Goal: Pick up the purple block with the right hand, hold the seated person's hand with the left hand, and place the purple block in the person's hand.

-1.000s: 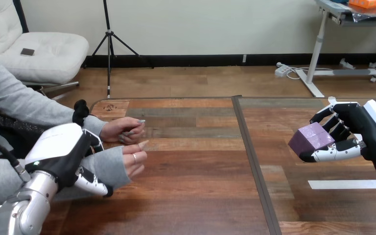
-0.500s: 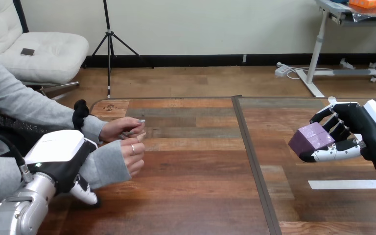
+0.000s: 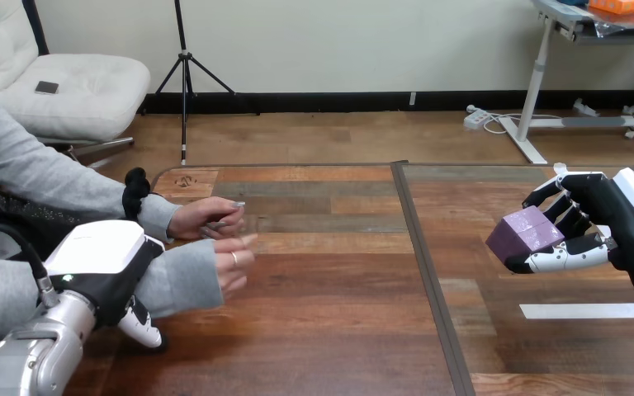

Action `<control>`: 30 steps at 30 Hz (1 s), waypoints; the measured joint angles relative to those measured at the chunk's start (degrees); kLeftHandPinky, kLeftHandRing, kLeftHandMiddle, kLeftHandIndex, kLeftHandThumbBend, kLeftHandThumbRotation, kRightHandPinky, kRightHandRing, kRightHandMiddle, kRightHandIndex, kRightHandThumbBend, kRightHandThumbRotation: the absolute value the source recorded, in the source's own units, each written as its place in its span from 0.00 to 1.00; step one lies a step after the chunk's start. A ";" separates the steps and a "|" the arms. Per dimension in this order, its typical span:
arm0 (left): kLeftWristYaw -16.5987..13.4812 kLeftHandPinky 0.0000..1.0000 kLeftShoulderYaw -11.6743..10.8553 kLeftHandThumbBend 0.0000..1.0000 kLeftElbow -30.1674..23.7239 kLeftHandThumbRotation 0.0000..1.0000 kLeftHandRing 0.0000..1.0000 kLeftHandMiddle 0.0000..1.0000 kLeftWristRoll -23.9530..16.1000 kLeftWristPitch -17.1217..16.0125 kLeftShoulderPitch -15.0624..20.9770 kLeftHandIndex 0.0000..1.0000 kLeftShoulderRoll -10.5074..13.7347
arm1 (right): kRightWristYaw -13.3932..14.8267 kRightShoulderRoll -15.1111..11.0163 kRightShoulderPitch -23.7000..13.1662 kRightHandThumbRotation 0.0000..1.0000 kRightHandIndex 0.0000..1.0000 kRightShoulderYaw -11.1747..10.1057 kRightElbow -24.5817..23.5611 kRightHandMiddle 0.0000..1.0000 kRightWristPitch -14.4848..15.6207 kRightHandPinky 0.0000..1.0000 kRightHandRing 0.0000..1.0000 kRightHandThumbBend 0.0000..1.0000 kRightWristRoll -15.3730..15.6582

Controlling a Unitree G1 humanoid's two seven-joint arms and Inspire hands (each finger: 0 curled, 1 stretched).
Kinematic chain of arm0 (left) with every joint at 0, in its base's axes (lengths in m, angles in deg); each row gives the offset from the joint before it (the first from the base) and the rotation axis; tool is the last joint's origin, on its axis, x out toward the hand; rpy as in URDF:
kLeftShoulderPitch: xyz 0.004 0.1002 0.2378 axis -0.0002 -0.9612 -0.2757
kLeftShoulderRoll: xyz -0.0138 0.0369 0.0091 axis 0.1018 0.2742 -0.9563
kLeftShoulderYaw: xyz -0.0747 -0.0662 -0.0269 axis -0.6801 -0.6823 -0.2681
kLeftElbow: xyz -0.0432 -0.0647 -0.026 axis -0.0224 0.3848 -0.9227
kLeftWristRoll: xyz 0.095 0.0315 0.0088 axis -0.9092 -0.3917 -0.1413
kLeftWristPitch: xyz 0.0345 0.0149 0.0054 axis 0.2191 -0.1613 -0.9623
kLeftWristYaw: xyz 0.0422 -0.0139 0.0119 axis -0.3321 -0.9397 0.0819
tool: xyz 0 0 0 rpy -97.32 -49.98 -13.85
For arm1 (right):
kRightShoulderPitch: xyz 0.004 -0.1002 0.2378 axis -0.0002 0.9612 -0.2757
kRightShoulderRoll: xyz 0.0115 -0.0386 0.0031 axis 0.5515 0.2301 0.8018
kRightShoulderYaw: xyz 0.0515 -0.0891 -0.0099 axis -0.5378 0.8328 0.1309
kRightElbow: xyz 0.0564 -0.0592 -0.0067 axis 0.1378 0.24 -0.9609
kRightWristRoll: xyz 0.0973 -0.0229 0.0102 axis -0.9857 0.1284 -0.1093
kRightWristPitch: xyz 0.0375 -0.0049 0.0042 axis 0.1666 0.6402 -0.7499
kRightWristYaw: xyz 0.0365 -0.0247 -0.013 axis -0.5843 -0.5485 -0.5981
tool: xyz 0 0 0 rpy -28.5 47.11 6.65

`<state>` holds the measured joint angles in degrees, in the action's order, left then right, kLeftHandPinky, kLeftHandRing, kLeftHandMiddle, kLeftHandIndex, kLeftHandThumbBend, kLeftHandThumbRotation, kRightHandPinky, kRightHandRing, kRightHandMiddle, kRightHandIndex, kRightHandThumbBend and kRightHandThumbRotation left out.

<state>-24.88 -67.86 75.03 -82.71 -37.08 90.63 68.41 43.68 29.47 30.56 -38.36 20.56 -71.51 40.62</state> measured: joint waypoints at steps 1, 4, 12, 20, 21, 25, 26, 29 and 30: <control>0.03 0.46 0.00 0.96 -0.08 0.02 0.56 0.62 0.00 0.05 0.00 0.62 0.00 | 0.02 0.00 0.00 0.00 0.43 0.00 0.00 0.40 0.00 0.33 0.36 0.84 0.02; 0.09 0.47 0.00 0.96 -0.28 0.02 0.57 0.62 0.01 0.14 0.00 0.62 0.00 | 0.05 0.00 0.00 0.00 0.43 0.00 0.00 0.39 -0.01 0.32 0.35 0.84 0.03; 0.26 0.48 0.00 0.95 -0.30 0.00 0.57 0.61 0.48 0.13 0.00 0.60 -0.05 | 0.07 0.00 0.00 0.00 0.43 0.00 0.00 0.40 0.00 0.32 0.35 0.84 0.04; 0.26 0.40 -0.08 0.91 -0.30 0.00 0.50 0.54 3.06 0.17 -0.03 0.54 -0.25 | 0.31 0.00 0.00 0.00 0.43 0.00 0.00 0.40 0.00 0.33 0.36 0.84 0.19; 0.24 0.38 -0.09 0.91 -0.30 0.00 0.48 0.53 3.43 0.17 -0.04 0.53 -0.30 | 0.36 0.00 0.00 0.00 0.43 0.00 0.00 0.40 0.00 0.33 0.36 0.84 0.21; -0.25 0.33 -0.12 0.90 -0.29 0.00 0.43 0.48 4.73 0.14 -0.19 0.49 -0.50 | 0.39 0.00 0.00 0.00 0.43 0.00 0.00 0.40 0.00 0.33 0.36 0.84 0.20; -0.44 0.30 -0.12 0.90 -0.28 0.00 0.40 0.46 4.86 0.13 -0.24 0.47 -0.56 | 0.39 0.00 0.00 0.00 0.43 0.00 0.00 0.40 0.00 0.33 0.36 0.84 0.20; -1.45 0.28 -0.14 0.89 -0.18 0.00 0.37 0.44 5.70 0.10 -0.37 0.45 -0.82 | 0.39 0.00 0.00 0.00 0.43 0.00 0.00 0.40 0.01 0.33 0.36 0.84 0.20; -1.89 0.27 -0.16 0.88 -0.13 0.00 0.36 0.43 5.99 0.08 -0.39 0.45 -0.95 | 0.39 0.00 0.00 0.00 0.43 0.00 0.00 0.40 0.01 0.33 0.36 0.84 0.20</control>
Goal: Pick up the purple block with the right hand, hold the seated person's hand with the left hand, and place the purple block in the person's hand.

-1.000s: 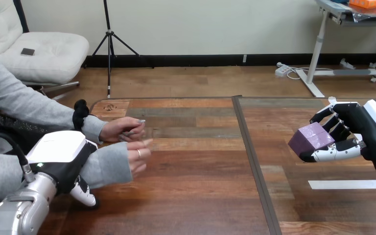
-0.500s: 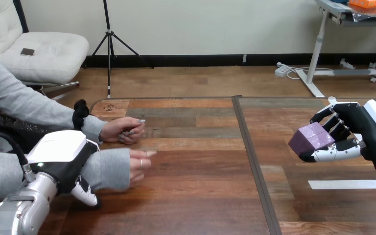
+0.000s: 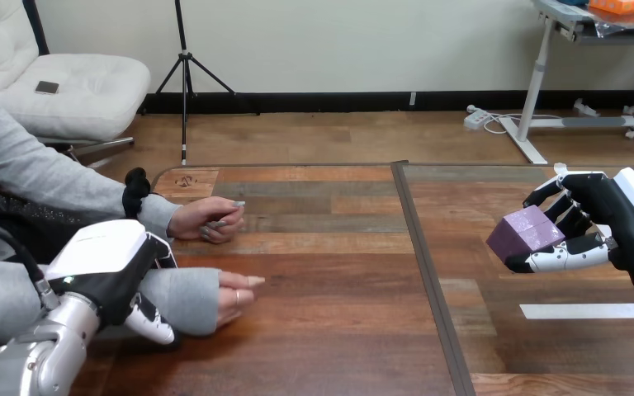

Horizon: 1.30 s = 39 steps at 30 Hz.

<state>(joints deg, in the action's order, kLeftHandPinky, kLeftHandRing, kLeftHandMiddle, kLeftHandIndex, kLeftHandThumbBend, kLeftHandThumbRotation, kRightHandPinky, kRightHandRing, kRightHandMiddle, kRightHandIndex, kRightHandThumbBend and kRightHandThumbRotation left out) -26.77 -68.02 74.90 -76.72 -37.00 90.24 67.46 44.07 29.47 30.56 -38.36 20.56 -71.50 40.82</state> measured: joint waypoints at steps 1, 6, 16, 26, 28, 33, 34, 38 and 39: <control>-0.31 0.26 0.00 0.88 0.03 0.00 0.35 0.43 0.22 -0.01 -0.01 0.44 -0.11 | 0.00 0.00 0.00 0.00 0.43 0.00 0.00 0.40 0.00 0.33 0.36 0.84 0.00; -1.42 0.22 -0.08 0.84 0.07 0.00 0.30 0.39 1.09 -0.04 -0.01 0.41 -0.71 | 0.06 0.00 0.00 0.00 0.43 0.00 0.00 0.40 0.00 0.33 0.36 0.84 0.00; -2.38 0.19 -0.08 0.82 0.41 0.00 0.27 0.37 1.31 -0.47 -0.18 0.38 -1.25 | 0.08 0.00 0.00 0.00 0.43 0.00 0.00 0.40 0.02 0.33 0.36 0.84 0.00; -2.86 0.19 -0.09 0.81 1.01 0.00 0.27 0.36 2.49 -0.87 -0.38 0.37 -1.28 | 0.08 0.00 0.00 0.00 0.43 0.00 0.00 0.40 0.13 0.33 0.36 0.84 0.00; -2.86 0.19 -0.09 0.81 1.12 0.00 0.27 0.36 2.69 -0.88 -0.42 0.37 -1.28 | 0.08 0.00 0.00 0.00 0.43 0.00 0.00 0.40 0.17 0.33 0.36 0.84 0.00; -2.87 0.19 -0.10 0.82 1.30 0.00 0.27 0.36 2.94 -0.87 -0.49 0.37 -1.28 | 0.08 0.00 0.00 0.00 0.44 0.00 0.00 0.40 0.27 0.33 0.36 0.83 0.01; -2.87 0.19 -0.11 0.82 1.33 0.00 0.27 0.36 2.99 -0.87 -0.50 0.37 -1.28 | 0.08 0.00 0.00 0.00 0.44 0.00 0.00 0.40 0.27 0.33 0.36 0.83 0.01; -2.88 0.19 -0.15 0.83 1.46 0.00 0.27 0.36 3.10 -0.87 -0.53 0.37 -1.28 | 0.09 0.00 0.00 0.00 0.44 0.00 0.00 0.40 0.27 0.33 0.36 0.83 0.01; -2.88 0.19 -0.17 0.83 1.47 0.00 0.27 0.36 3.10 -0.87 -0.55 0.37 -1.28 | 0.08 0.00 0.00 0.00 0.44 0.00 0.00 0.40 0.26 0.33 0.36 0.83 0.01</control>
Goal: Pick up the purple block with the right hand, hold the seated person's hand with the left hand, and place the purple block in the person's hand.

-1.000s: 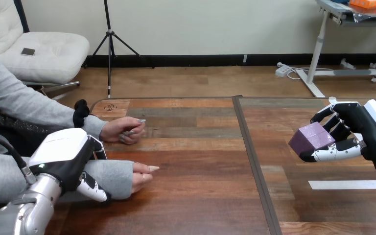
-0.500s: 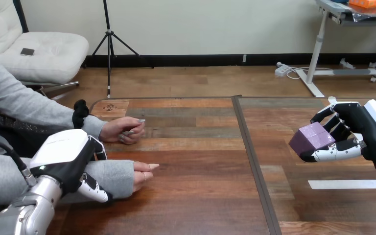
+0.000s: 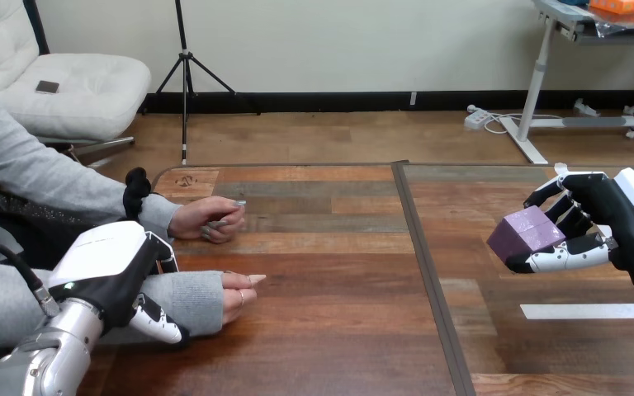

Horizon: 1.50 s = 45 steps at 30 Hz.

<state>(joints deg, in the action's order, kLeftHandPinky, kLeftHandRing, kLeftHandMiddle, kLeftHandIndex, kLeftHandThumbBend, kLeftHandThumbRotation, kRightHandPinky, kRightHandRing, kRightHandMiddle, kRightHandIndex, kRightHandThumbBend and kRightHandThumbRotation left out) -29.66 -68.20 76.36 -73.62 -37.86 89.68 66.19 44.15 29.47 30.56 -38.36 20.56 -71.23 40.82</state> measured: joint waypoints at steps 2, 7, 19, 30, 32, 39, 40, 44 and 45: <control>0.00 0.19 -0.05 0.84 0.00 0.00 0.27 0.36 0.00 0.02 -0.06 0.37 0.00 | 0.00 0.00 0.00 0.00 0.44 0.00 0.00 0.41 0.00 0.34 0.37 0.83 0.00; 0.07 0.21 -0.11 0.84 0.00 0.00 0.28 0.38 0.03 0.27 -0.18 0.38 0.00 | 0.00 0.00 0.00 0.00 0.44 0.00 0.00 0.41 0.00 0.34 0.37 0.84 -0.01; 4.12 0.40 0.22 0.88 -1.44 0.00 0.51 0.56 -2.85 3.80 -0.18 0.55 0.40 | 0.00 0.00 0.00 0.00 0.44 0.00 0.00 0.40 0.00 0.32 0.36 0.83 -0.01; 5.45 0.51 0.43 0.91 -1.90 0.01 0.60 0.64 -6.00 4.51 -0.18 0.61 0.86 | 0.00 0.00 0.00 0.00 0.44 0.00 -0.04 0.40 0.03 0.32 0.35 0.83 0.00; 5.59 0.51 0.43 0.91 -1.95 0.01 0.60 0.63 -6.40 4.50 -0.18 0.61 0.87 | 0.00 0.00 0.00 0.00 0.44 0.00 -0.12 0.40 0.12 0.32 0.35 0.83 0.00; 6.40 0.47 0.43 0.91 -2.38 0.00 0.56 0.61 -6.93 4.47 -0.18 0.60 0.86 | -0.01 0.00 0.00 0.00 0.44 0.00 -0.25 0.40 0.16 0.32 0.35 0.83 -0.02; 6.42 0.47 0.43 0.91 -2.40 0.00 0.56 0.60 -6.91 4.42 -0.18 0.59 0.86 | -0.01 0.00 0.00 0.00 0.44 0.00 -0.25 0.40 0.16 0.32 0.35 0.83 -0.02; 6.57 0.46 0.43 0.91 -2.46 0.00 0.55 0.59 -6.84 4.22 -0.18 0.59 0.86 | 0.00 0.00 0.00 0.00 0.44 0.00 -0.25 0.40 0.16 0.32 0.35 0.83 -0.03; 6.57 0.46 0.42 0.91 -2.46 0.00 0.55 0.59 -6.81 4.14 -0.18 0.59 0.86 | 0.00 0.00 0.00 0.00 0.43 0.00 -0.25 0.40 0.16 0.32 0.35 0.83 -0.02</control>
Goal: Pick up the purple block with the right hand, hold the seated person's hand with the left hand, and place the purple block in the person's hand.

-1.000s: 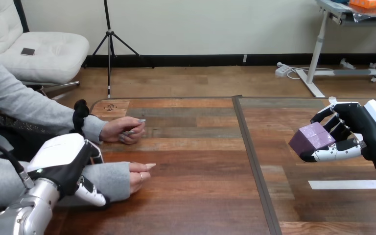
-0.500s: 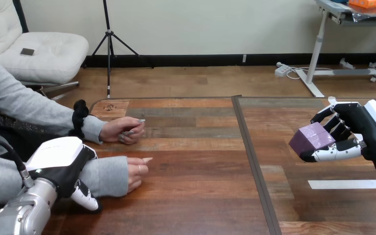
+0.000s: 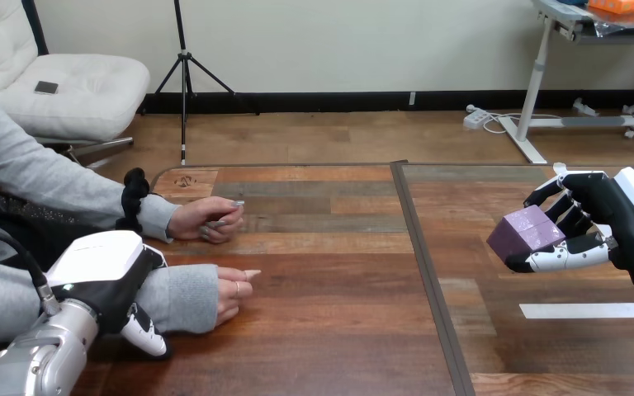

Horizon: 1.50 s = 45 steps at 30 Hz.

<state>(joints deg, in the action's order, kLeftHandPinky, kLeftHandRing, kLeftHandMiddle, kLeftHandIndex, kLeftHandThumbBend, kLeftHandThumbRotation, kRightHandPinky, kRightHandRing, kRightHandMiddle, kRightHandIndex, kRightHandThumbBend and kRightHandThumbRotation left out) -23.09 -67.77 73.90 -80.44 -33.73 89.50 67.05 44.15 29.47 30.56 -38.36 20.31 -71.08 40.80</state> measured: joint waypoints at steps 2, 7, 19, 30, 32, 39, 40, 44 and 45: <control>0.00 0.46 -0.01 0.90 0.00 0.00 0.55 0.59 0.07 -0.21 0.00 0.59 0.00 | 0.00 0.00 0.00 0.00 0.44 0.00 0.00 0.39 0.00 0.31 0.34 0.84 0.00; 0.00 0.47 -0.02 0.90 0.00 0.00 0.55 0.59 0.17 -0.61 0.00 0.59 0.00 | 0.00 0.00 0.00 0.00 0.43 0.00 0.00 0.39 0.00 0.30 0.34 0.84 0.00; 0.00 0.44 -0.09 0.87 0.00 0.00 0.53 0.56 2.00 -1.58 0.00 0.56 0.00 | 0.00 0.00 0.00 0.00 0.44 0.00 0.00 0.40 0.14 0.32 0.36 0.83 0.00; -1.14 0.33 -0.23 0.86 0.06 0.00 0.42 0.47 3.55 -2.71 -0.09 0.48 -0.06 | 0.00 0.00 0.00 0.00 0.43 0.00 0.00 0.40 0.15 0.32 0.35 0.83 -0.06; -1.51 0.32 -0.25 0.86 0.07 0.00 0.40 0.46 3.78 -2.74 -0.12 0.47 -0.12 | 0.00 0.00 0.00 0.00 0.43 0.00 0.00 0.40 0.16 0.32 0.36 0.84 -0.05; -2.57 0.26 -0.30 0.83 0.28 0.00 0.34 0.42 4.82 -2.90 -0.28 0.41 -0.34 | 0.00 0.00 0.00 0.00 0.43 0.00 0.00 0.41 0.15 0.34 0.37 0.83 0.03; -2.64 0.25 -0.30 0.83 0.30 0.00 0.33 0.42 4.83 -2.90 -0.30 0.41 -0.36 | 0.00 0.00 0.00 0.00 0.43 0.00 0.00 0.41 0.16 0.34 0.37 0.83 0.03; -2.89 0.23 -0.29 0.82 0.40 0.00 0.31 0.40 4.86 -2.90 -0.35 0.39 -0.47 | 0.00 0.00 0.00 0.00 0.43 0.00 0.00 0.41 0.16 0.34 0.37 0.83 0.03; -2.91 0.23 -0.30 0.82 0.44 0.00 0.30 0.40 4.92 -2.90 -0.36 0.39 -0.49 | 0.00 0.00 0.00 0.00 0.43 0.00 0.00 0.41 0.15 0.34 0.37 0.83 0.02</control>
<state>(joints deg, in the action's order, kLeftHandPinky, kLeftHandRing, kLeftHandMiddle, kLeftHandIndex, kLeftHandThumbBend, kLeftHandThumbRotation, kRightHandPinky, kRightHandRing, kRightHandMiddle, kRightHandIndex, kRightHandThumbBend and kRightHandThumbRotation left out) -26.00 -68.07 74.35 -75.52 -36.63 89.14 66.56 44.15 29.47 30.56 -38.36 20.31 -70.92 40.81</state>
